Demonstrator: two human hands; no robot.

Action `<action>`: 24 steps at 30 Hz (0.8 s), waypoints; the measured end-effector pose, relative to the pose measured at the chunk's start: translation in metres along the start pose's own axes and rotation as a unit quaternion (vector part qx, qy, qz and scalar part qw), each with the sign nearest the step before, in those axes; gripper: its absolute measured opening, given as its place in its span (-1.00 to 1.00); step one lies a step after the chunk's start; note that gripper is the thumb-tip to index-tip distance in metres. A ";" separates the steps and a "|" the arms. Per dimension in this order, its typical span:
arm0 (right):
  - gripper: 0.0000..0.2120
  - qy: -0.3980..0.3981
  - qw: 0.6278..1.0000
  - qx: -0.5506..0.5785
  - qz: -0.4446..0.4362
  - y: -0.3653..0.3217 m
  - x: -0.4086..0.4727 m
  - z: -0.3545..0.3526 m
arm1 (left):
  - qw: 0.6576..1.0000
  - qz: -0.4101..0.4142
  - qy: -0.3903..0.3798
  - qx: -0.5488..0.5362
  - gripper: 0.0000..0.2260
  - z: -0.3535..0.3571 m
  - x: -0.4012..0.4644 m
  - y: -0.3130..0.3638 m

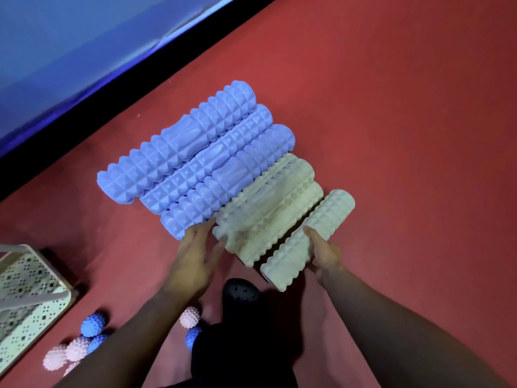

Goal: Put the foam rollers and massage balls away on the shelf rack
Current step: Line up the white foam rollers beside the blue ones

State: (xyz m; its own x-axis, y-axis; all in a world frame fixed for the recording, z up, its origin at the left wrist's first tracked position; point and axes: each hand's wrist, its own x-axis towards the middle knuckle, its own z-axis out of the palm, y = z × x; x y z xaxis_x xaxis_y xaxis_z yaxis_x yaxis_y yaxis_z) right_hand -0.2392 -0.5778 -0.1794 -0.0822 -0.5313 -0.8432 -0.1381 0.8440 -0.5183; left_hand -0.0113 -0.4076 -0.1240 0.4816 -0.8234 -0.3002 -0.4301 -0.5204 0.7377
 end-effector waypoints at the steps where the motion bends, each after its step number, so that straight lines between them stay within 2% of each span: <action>1: -0.45 0.000 1.000 -0.005 0.002 0.003 0.004 0.002 | 1.000 -0.007 -0.005 -0.003 -0.58 0.001 -0.002 -0.002; 6: -0.58 0.005 0.999 -0.034 0.013 0.018 0.026 0.014 | 1.000 -0.024 -0.015 -0.008 -0.55 0.001 -0.001 -0.009; 14: -0.59 0.058 0.995 -0.080 -0.018 0.022 0.026 0.028 | 0.999 -0.036 -0.031 0.008 -0.51 -0.004 -0.001 -0.022; 19: -0.54 0.051 0.976 -0.211 -0.030 0.016 0.022 0.031 | 0.999 -0.039 -0.020 0.019 -0.54 -0.011 -0.009 -0.025; 22: -0.40 0.094 0.941 -0.323 -0.039 0.003 0.006 0.035 | 0.999 -0.043 -0.001 0.031 -0.56 -0.025 -0.021 -0.025; 24: -0.42 0.085 0.917 -0.380 -0.085 -0.005 -0.014 0.035 | 0.997 -0.059 0.008 0.041 -0.57 -0.041 -0.035 -0.023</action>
State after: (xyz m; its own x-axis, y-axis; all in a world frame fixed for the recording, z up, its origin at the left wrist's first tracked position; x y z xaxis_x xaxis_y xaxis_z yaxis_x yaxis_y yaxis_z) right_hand -0.2030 -0.5723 -0.1701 -0.1392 -0.7079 -0.6925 -0.8053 0.4879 -0.3368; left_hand 0.0127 -0.3575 -0.1057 0.5445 -0.7521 -0.3714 -0.4300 -0.6304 0.6463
